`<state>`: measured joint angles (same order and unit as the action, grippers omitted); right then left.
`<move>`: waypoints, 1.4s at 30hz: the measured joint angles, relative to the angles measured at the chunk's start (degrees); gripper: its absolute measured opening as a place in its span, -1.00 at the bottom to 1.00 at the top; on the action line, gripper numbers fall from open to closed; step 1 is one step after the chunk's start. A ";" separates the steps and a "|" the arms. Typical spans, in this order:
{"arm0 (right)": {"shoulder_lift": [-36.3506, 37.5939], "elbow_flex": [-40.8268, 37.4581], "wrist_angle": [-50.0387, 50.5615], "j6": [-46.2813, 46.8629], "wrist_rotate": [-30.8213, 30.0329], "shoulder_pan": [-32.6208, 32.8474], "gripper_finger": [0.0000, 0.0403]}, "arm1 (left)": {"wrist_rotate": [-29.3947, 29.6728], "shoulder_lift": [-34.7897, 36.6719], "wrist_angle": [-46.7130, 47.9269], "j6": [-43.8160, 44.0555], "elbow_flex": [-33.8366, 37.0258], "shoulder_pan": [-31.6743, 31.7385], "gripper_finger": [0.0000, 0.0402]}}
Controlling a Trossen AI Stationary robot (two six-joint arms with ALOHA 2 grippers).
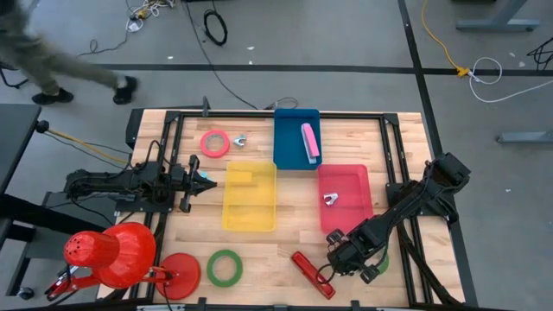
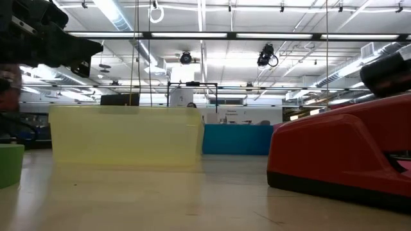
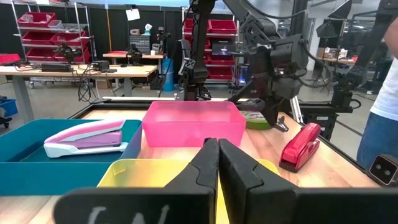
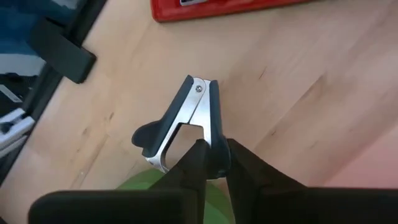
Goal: Pick and place Stapler, Stapler remover, tape
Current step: Put the black staple remover into the red bin
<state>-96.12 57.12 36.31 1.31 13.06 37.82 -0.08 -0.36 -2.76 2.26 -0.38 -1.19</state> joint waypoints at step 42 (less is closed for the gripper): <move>21.02 0.00 18.67 -2.22 -1.43 -31.66 -0.74 | 0.02 0.00 0.00 0.02 -0.02 0.00 -0.92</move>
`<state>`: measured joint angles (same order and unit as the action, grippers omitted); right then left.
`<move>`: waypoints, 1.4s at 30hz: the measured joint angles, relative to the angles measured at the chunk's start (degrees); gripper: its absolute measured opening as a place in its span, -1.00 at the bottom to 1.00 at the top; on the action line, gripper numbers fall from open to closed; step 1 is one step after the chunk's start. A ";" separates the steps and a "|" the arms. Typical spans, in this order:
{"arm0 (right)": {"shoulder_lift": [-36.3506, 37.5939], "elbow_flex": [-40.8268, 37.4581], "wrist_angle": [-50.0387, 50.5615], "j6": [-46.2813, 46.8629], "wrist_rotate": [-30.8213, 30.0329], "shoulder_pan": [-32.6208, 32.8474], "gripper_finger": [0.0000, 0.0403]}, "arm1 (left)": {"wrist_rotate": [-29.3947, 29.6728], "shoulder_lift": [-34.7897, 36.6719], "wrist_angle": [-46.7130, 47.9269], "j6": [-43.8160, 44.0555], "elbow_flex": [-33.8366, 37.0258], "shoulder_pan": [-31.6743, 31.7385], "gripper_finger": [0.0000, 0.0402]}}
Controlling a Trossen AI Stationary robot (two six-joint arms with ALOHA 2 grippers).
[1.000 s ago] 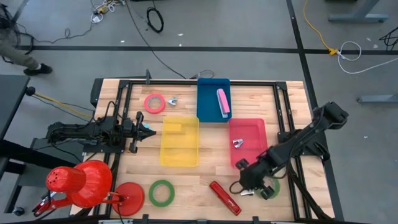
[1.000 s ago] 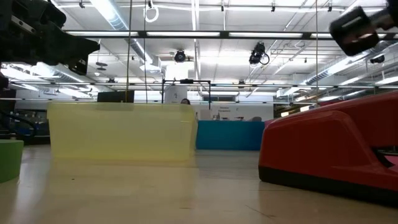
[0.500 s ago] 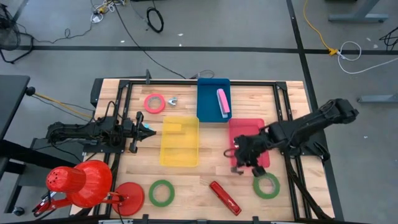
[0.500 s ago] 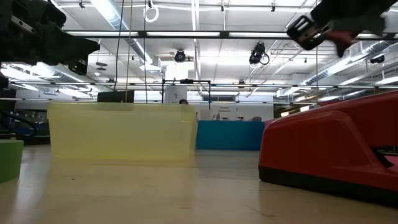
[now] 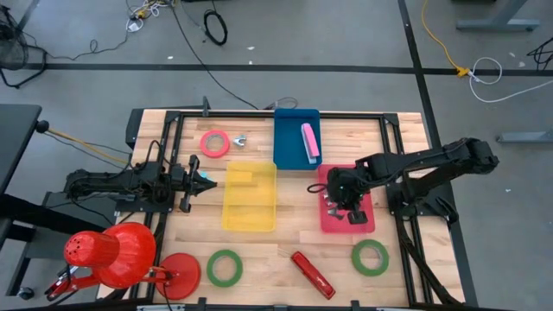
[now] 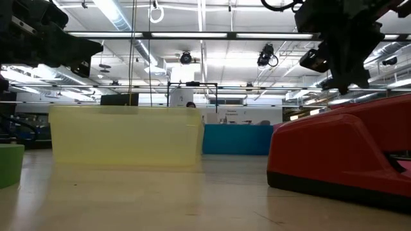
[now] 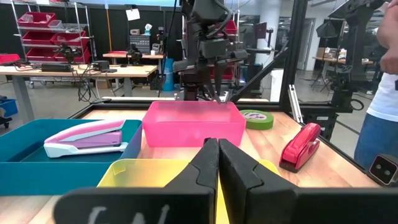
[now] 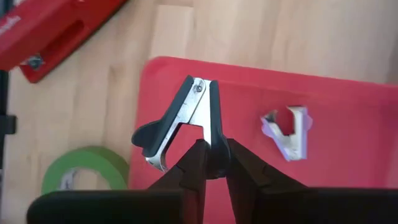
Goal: Pick and place Stapler, Stapler remover, tape
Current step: Put the black staple remover into the red bin, then put the right green tape into the yellow bin
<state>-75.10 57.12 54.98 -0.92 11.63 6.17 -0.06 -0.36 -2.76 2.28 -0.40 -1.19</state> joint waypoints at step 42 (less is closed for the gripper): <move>-0.05 0.52 -2.19 1.96 3.48 6.28 -0.16 | 0.00 0.00 0.00 0.01 0.02 0.00 -0.92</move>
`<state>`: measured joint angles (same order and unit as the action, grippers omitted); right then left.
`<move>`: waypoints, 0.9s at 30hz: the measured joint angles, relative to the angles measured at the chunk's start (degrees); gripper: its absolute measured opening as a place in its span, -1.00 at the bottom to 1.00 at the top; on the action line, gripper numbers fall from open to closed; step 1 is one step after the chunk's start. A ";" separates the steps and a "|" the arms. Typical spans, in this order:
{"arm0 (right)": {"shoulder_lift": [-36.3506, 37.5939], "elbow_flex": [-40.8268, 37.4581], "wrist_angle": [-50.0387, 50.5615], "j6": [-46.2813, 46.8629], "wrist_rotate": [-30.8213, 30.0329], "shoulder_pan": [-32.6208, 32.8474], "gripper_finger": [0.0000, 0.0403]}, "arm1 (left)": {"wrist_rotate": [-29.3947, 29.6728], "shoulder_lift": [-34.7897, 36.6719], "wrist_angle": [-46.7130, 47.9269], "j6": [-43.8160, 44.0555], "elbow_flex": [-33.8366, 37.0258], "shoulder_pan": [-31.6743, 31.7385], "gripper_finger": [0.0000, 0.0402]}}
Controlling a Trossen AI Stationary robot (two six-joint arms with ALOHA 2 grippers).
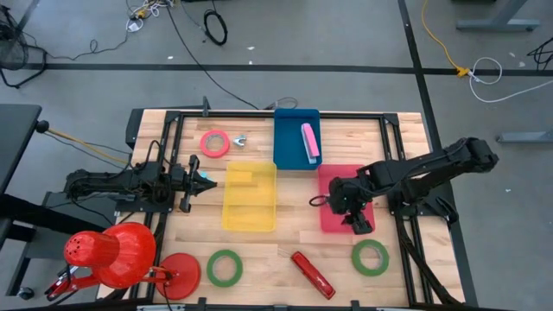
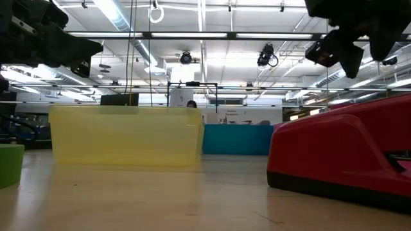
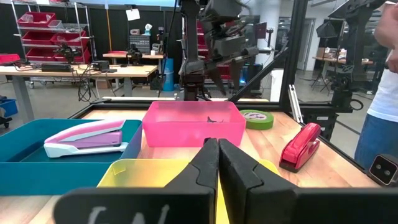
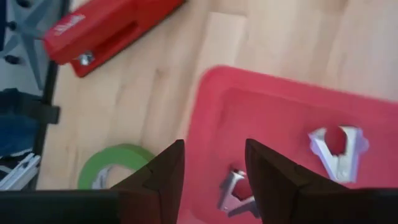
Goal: Pick and place Stapler, Stapler remover, tape
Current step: Put the right green tape into the yellow bin
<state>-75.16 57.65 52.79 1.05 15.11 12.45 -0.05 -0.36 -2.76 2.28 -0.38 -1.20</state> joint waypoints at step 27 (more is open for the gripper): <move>-0.10 1.49 -5.72 -13.31 2.26 21.33 -0.16 | -0.01 0.00 -0.02 0.00 -0.02 -0.01 -0.92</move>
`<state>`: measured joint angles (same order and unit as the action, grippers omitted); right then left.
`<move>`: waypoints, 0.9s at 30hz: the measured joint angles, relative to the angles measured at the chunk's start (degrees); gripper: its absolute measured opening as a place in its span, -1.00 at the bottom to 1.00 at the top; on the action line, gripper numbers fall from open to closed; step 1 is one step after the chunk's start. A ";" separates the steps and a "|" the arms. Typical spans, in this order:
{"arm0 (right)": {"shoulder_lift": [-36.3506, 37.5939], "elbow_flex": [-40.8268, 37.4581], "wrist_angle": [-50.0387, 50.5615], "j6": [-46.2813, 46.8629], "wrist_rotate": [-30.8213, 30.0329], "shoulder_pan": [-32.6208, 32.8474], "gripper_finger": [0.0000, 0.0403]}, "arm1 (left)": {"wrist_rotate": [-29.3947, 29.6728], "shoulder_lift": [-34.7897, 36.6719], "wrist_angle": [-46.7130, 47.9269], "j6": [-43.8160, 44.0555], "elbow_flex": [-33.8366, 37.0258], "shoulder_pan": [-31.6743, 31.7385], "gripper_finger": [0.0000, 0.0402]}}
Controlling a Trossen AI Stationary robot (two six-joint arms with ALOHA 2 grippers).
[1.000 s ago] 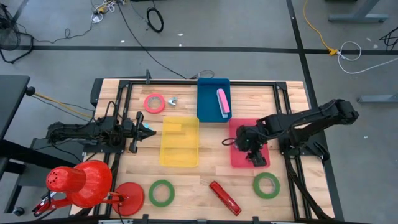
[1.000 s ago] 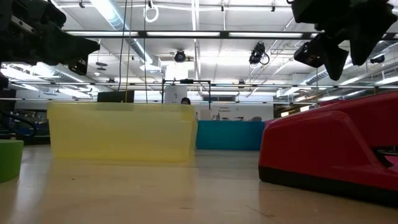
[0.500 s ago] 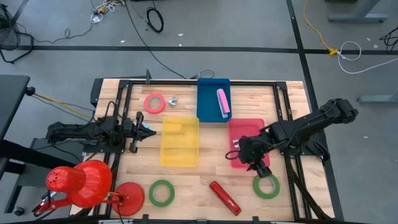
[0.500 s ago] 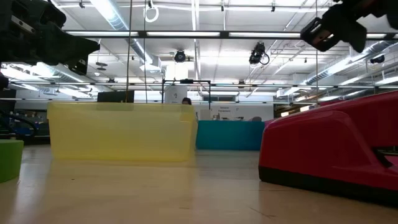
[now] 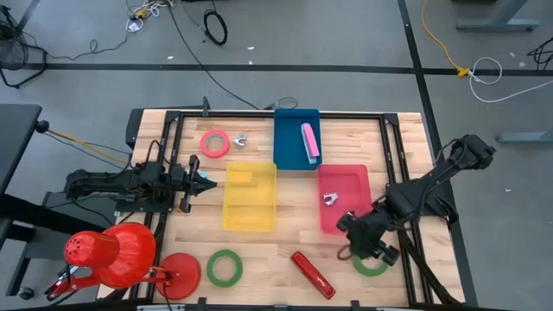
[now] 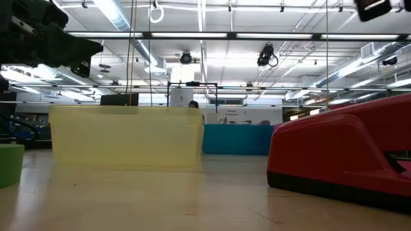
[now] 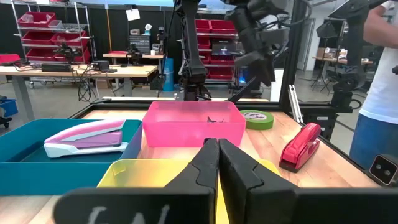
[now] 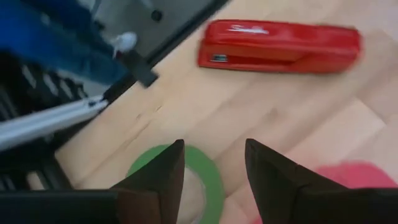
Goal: Pick and place Stapler, Stapler remover, tape
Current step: Put the right green tape into the yellow bin
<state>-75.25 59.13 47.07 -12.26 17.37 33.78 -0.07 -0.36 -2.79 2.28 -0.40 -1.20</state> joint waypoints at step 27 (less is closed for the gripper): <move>-10.07 -0.01 -1.65 -24.11 -8.41 14.14 0.27 | 0.01 0.00 0.00 0.00 0.02 0.00 -0.92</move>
<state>-85.32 59.12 45.42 -36.37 8.96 47.92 -0.06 -0.36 -2.79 2.28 -0.39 -1.20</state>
